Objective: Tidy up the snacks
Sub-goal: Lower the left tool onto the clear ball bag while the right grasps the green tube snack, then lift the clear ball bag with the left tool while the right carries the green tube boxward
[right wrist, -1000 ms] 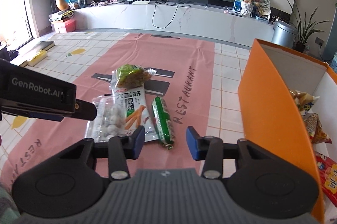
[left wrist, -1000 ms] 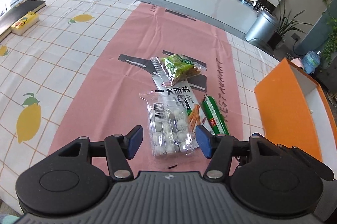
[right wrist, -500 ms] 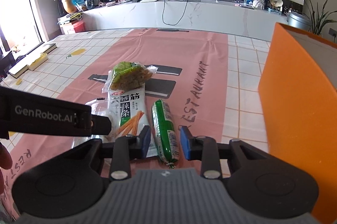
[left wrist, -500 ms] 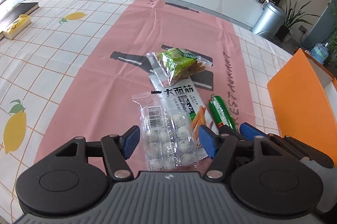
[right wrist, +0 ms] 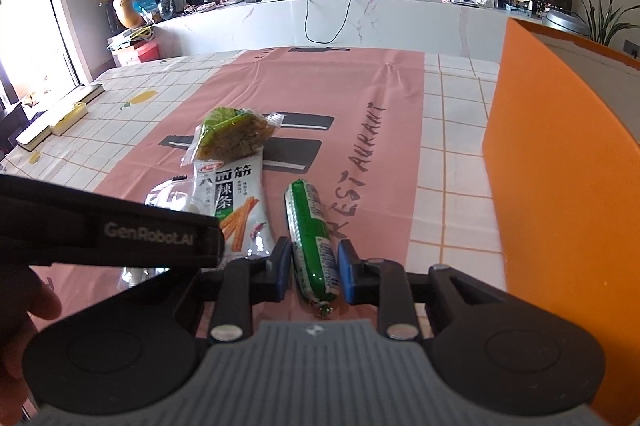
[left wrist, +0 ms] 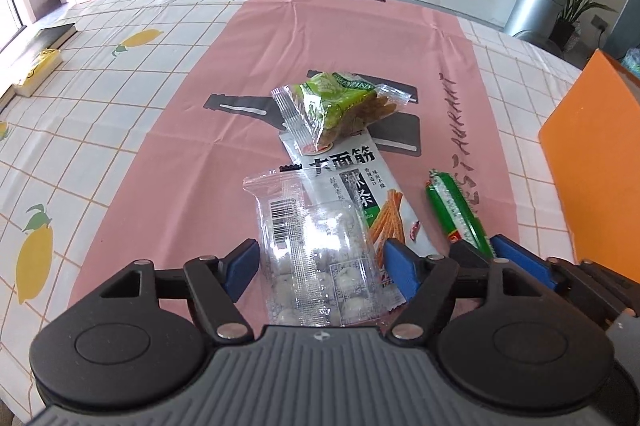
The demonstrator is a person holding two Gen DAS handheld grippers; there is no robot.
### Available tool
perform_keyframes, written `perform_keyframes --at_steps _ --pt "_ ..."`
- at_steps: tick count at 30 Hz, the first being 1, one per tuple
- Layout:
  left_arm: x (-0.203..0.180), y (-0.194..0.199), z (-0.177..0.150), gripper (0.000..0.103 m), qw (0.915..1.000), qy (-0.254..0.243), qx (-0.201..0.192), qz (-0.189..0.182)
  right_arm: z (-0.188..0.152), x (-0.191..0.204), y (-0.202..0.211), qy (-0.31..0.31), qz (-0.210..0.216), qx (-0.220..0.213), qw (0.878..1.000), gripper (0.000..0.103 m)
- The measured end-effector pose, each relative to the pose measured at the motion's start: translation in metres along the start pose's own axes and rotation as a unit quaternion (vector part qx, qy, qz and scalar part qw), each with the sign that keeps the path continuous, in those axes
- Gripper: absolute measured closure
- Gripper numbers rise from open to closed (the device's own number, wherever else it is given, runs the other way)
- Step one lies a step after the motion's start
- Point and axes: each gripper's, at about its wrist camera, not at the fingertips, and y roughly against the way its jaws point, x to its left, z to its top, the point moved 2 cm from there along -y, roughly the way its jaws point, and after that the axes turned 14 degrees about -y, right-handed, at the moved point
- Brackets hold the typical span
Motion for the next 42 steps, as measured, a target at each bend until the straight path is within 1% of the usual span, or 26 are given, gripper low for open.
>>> perform_keyframes --at_steps 2,5,6,7,9,12,15,18,21,25,27,30,32,34,36,38,39,40,42 --pt "0.001 -0.002 -0.001 0.018 1.0000 -0.001 -0.003 0.005 0.000 -0.002 0.001 -0.005 0.003 0.001 1.000 0.080" --pt "0.002 -0.001 -0.002 0.017 1.0000 -0.001 -0.005 0.006 -0.001 -0.006 0.001 -0.010 0.007 -0.001 1.000 0.078" --pt "0.003 -0.001 -0.002 0.018 1.0000 0.001 -0.003 0.006 0.000 -0.006 0.000 -0.009 0.008 -0.001 1.000 0.078" --pt "0.005 0.000 -0.002 0.021 1.0000 0.004 -0.003 0.001 0.000 -0.005 0.000 -0.006 0.008 -0.002 1.000 0.078" --pt "0.009 0.000 -0.002 0.024 0.9999 0.012 0.000 -0.005 -0.001 -0.001 -0.001 0.006 0.008 -0.007 1.000 0.078" --pt "0.016 0.001 -0.003 0.024 0.9998 0.017 0.005 0.000 -0.001 0.003 -0.004 0.018 0.015 -0.010 1.000 0.078" --pt "0.020 0.001 -0.003 0.024 0.9997 0.021 0.010 0.003 -0.001 0.004 -0.008 0.015 0.017 -0.009 1.000 0.078" --pt "0.023 0.003 -0.005 0.022 0.9996 0.022 0.010 0.017 0.000 0.004 -0.010 0.015 0.018 -0.010 1.000 0.077" --pt "0.027 0.003 -0.007 0.018 0.9995 0.019 0.013 0.024 0.000 0.003 -0.010 0.011 0.019 -0.011 1.000 0.077" --pt "0.034 0.006 -0.008 0.017 0.9990 0.013 0.015 0.041 -0.001 0.003 -0.010 0.010 0.018 -0.012 1.000 0.077" --pt "0.038 0.004 -0.009 0.014 0.9989 0.016 0.020 0.040 -0.001 0.004 -0.010 0.013 0.016 -0.014 1.000 0.077" --pt "0.046 0.002 -0.011 0.013 0.9985 0.039 0.025 0.028 -0.003 0.005 -0.010 0.017 0.014 -0.016 1.000 0.076" --pt "0.048 0.002 -0.012 0.014 0.9984 0.044 0.025 0.024 -0.003 0.006 -0.009 0.018 0.013 -0.017 1.000 0.076" --pt "0.048 0.002 -0.012 0.019 0.9986 0.041 0.020 0.025 -0.003 0.006 -0.009 0.018 0.012 -0.017 1.000 0.076" --pt "0.046 0.001 -0.012 0.026 0.9987 0.029 0.018 0.036 -0.004 0.007 -0.009 0.023 0.010 -0.019 1.000 0.077" --pt "0.043 0.001 -0.012 0.028 0.9989 0.020 0.016 0.039 -0.005 0.009 -0.009 0.032 0.008 -0.020 0.999 0.082" --pt "0.042 0.001 -0.012 0.029 0.9989 0.019 0.015 0.039 -0.006 0.010 -0.009 0.038 0.005 -0.021 0.999 0.082" --pt "0.042 0.001 -0.012 0.034 0.9990 0.018 0.015 0.039 -0.007 0.012 -0.009 0.043 0.002 -0.021 0.999 0.083" --pt "0.043 0.003 -0.012 0.038 0.9990 0.020 0.013 0.038 -0.007 0.013 -0.008 0.048 -0.003 -0.022 0.999 0.083"
